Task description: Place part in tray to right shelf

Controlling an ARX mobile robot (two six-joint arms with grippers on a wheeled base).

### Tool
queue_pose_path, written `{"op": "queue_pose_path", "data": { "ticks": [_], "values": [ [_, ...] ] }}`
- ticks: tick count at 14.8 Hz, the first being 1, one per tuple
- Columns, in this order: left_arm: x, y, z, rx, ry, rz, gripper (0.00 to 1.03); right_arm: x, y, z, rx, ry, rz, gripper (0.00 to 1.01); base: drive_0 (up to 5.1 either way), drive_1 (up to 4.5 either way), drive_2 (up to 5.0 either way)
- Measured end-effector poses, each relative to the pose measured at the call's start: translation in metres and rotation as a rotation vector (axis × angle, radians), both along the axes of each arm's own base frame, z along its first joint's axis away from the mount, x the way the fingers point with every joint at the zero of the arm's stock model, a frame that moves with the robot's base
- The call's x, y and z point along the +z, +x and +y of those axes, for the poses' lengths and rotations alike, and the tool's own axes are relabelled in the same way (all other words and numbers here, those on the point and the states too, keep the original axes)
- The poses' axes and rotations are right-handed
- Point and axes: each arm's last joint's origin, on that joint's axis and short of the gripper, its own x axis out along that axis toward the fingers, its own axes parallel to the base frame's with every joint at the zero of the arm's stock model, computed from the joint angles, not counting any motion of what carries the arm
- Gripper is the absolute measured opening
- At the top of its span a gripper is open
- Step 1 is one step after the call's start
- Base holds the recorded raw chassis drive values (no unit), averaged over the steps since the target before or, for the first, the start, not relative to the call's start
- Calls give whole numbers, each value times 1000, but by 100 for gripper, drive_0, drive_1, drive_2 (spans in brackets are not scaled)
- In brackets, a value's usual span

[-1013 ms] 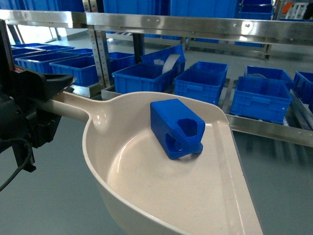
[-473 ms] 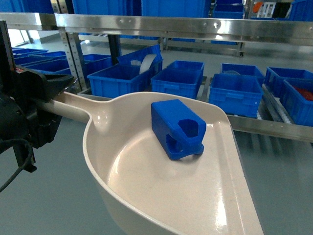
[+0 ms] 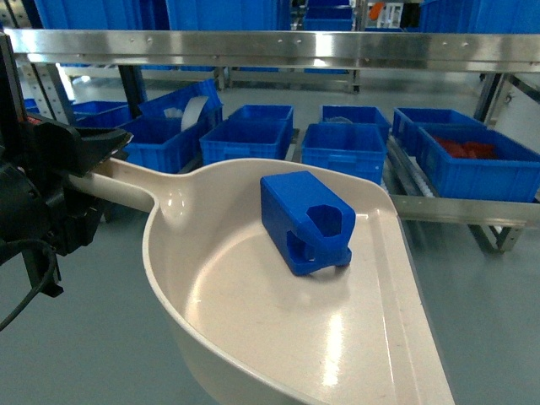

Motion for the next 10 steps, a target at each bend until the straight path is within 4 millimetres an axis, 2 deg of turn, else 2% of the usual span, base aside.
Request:
{"op": "queue_pose_path", "data": {
  "ticks": [3,10],
  "values": [
    [0,0,0,0,0,0,12,0,0,0,0,0,0,98,-137,-137,-137],
    [0,0,0,-2,0,0,12,0,0,0,0,0,0,98,0,0,0]
  ]
}}
